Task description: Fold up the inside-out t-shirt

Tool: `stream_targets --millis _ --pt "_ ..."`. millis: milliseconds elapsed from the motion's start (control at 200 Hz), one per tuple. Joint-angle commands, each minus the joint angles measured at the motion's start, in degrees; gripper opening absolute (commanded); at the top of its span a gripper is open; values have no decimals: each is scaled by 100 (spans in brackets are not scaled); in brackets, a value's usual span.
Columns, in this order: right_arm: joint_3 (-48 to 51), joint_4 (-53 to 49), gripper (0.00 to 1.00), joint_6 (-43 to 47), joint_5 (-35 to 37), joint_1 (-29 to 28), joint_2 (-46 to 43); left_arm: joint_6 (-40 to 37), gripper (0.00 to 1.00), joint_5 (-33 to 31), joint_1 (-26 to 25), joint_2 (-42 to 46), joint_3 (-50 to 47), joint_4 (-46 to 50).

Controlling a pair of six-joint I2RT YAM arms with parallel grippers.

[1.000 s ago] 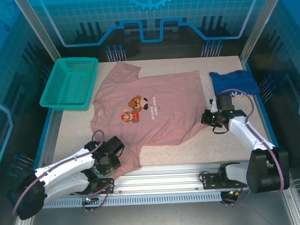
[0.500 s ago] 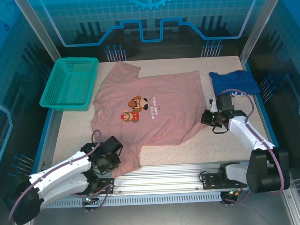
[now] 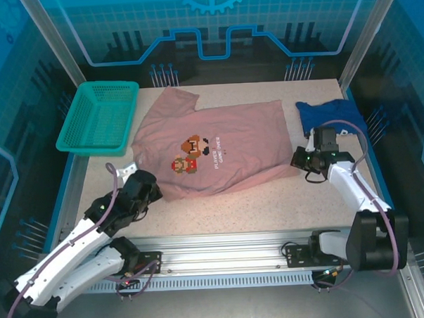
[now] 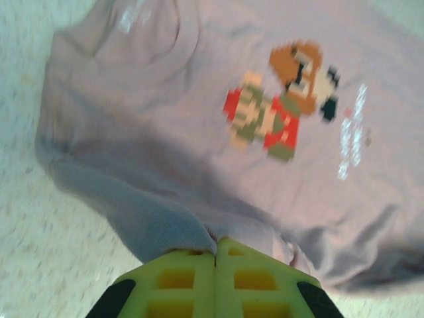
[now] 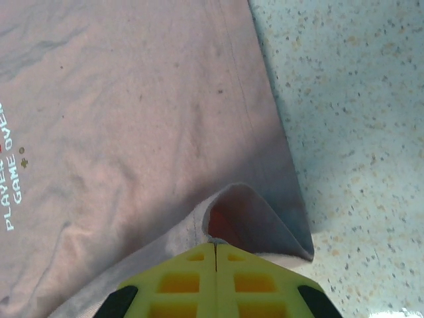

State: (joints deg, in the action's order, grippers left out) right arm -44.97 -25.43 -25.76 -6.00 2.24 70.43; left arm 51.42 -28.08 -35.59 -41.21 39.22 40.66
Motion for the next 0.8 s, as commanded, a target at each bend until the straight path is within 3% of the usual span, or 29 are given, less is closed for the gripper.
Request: stream_targets --millis 0,170,290,630,705,795 --pt "-504 57 0 -134 156 114 -315 -1201 0 -876 67 -106 632 -1386" --pt "-1611 -275 0 -188 509 49 -1215 -2949 0 -1027 56 -71 1772 -2441" --pt "-2490 -626 0 -135 710 9 -1714 -3810 0 -677 3 -71 2809 -2718" --pt "-4932 -1583 0 310 1154 -9 -2375 -4921 0 221 -53 -777 5818 -2072" --pt "-5330 -1646 0 432 1278 -5 -2353 -5183 0 108 -48 -1202 6459 -1850" --pt "-5705 -1667 0 565 1409 -4 -2185 -5670 0 -467 -43 -1849 7073 -1742"
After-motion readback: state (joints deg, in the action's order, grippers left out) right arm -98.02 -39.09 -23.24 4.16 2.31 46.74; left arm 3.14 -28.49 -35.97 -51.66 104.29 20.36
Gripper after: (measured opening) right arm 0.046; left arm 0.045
